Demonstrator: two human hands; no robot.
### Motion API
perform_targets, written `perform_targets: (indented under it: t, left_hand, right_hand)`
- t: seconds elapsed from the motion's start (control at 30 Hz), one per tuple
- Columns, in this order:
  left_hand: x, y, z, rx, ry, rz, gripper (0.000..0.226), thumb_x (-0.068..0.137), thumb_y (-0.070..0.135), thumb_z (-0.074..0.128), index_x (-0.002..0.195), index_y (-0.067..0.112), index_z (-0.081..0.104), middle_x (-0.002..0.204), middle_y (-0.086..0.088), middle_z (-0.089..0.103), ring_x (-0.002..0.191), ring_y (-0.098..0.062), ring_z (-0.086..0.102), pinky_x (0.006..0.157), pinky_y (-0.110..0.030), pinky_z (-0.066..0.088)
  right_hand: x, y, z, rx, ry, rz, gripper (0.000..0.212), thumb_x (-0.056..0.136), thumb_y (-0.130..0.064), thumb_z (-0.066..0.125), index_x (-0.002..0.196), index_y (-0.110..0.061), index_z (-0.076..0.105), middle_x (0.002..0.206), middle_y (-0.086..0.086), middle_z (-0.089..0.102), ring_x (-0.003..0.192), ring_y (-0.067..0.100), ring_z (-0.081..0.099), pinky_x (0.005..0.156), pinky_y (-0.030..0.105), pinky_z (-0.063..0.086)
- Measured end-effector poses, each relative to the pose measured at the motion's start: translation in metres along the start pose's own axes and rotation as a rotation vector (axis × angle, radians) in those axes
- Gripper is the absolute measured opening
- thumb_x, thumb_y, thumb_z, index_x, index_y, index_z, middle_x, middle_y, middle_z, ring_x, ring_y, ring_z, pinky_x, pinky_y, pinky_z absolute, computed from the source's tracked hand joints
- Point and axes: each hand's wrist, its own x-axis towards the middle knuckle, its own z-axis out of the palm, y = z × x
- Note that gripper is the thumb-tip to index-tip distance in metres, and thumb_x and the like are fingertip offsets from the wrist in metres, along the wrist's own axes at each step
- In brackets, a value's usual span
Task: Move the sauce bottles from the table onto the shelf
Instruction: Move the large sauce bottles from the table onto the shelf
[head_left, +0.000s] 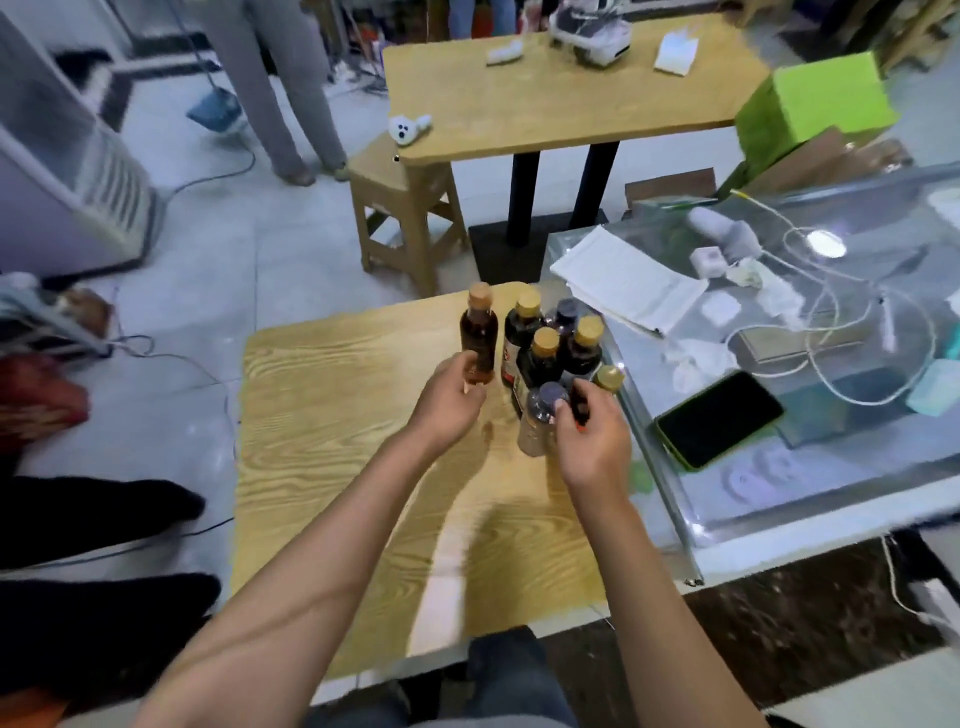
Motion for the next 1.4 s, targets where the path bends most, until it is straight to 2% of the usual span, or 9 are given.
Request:
perform_targets:
  t: [0.07,0.2,0.3,0.47,0.67,0.83,0.97,1.17,1.4]
  left_hand:
    - [0.031,0.007,-0.003,-0.067,0.057,-0.065,0.045,0.095,0.014,0.056,0.138,0.014,0.044,0.139,-0.004,0.049,0.123,-0.017,0.048,0.092,-0.025,0.039]
    - [0.072,0.016,-0.007,-0.145,0.144,-0.148,0.063,0.093,0.018,0.062,0.148,0.016,0.031,0.149,-0.005,0.041,0.134,-0.023,0.042,0.109,-0.04,0.038]
    - [0.092,0.019,-0.003,-0.239,0.116,-0.15,0.061,0.091,0.014,0.066,0.145,0.018,0.039,0.134,0.006,0.049,0.121,-0.016,0.049,0.097,-0.028,0.042]
    - [0.118,0.013,0.002,-0.341,0.077,-0.147,0.039,0.084,0.005,0.071,0.121,0.012,0.06,0.114,-0.004,0.065,0.104,-0.019,0.058,0.086,-0.025,0.042]
    - [0.116,0.0,0.009,-0.31,0.11,-0.098,0.027,0.088,0.014,0.07,0.112,0.019,0.061,0.109,0.002,0.063,0.104,-0.018,0.056,0.079,-0.021,0.041]
    - [0.092,-0.006,0.015,-0.251,0.172,-0.066,0.029,0.083,0.019,0.076,0.092,0.014,0.049,0.085,0.01,0.057,0.078,-0.005,0.051,0.057,-0.005,0.034]
    - [0.072,-0.01,0.015,-0.131,0.223,-0.044,0.04,0.079,0.026,0.08,0.088,0.016,0.042,0.085,0.006,0.056,0.072,-0.006,0.048,0.054,-0.01,0.033]
    - [0.049,-0.029,0.008,-0.024,0.256,-0.036,0.045,0.078,0.042,0.078,0.081,0.011,0.045,0.07,0.001,0.056,0.066,-0.018,0.049,0.057,-0.036,0.037]
    - [-0.01,-0.038,-0.003,0.011,0.163,0.06,0.04,0.077,0.056,0.072,0.097,0.022,0.064,0.087,0.01,0.067,0.081,-0.015,0.062,0.071,-0.036,0.05]
  right_hand:
    - [0.015,0.002,0.005,0.031,-0.003,-0.009,0.041,0.095,-0.03,0.061,0.133,-0.017,0.058,0.128,0.001,0.06,0.116,0.018,0.057,0.101,0.04,0.048]
    - [0.03,0.001,0.017,-0.042,-0.078,-0.042,0.047,0.092,-0.031,0.066,0.135,-0.013,0.057,0.131,0.001,0.059,0.122,0.019,0.053,0.103,0.033,0.043]
    - [0.032,0.003,0.025,-0.108,-0.104,-0.063,0.045,0.09,-0.03,0.069,0.13,-0.013,0.06,0.127,0.001,0.06,0.122,0.021,0.05,0.1,0.029,0.04]
    - [0.028,0.014,0.031,-0.128,-0.113,-0.077,0.047,0.092,-0.023,0.068,0.135,-0.01,0.056,0.132,0.004,0.057,0.126,0.022,0.044,0.102,0.032,0.039]
    - [0.039,0.022,0.031,-0.192,-0.198,-0.107,0.05,0.092,-0.025,0.066,0.139,-0.011,0.052,0.133,0.003,0.054,0.125,0.024,0.044,0.099,0.036,0.041]
    - [0.041,0.028,0.031,-0.205,-0.211,-0.154,0.041,0.088,-0.024,0.071,0.126,-0.012,0.06,0.123,0.002,0.058,0.116,0.023,0.047,0.094,0.033,0.042]
    - [0.036,0.027,0.034,-0.205,-0.253,-0.202,0.037,0.083,-0.025,0.076,0.116,-0.019,0.062,0.117,-0.003,0.059,0.113,0.018,0.047,0.088,0.027,0.039]
    - [0.02,0.022,0.043,0.011,-0.292,-0.196,0.028,0.078,-0.009,0.076,0.098,-0.02,0.061,0.1,-0.007,0.063,0.095,0.013,0.058,0.079,0.026,0.044]
    - [-0.033,0.004,0.019,0.121,-0.207,-0.007,0.033,0.081,-0.016,0.077,0.112,-0.015,0.065,0.097,-0.005,0.065,0.088,0.01,0.058,0.077,0.02,0.043]
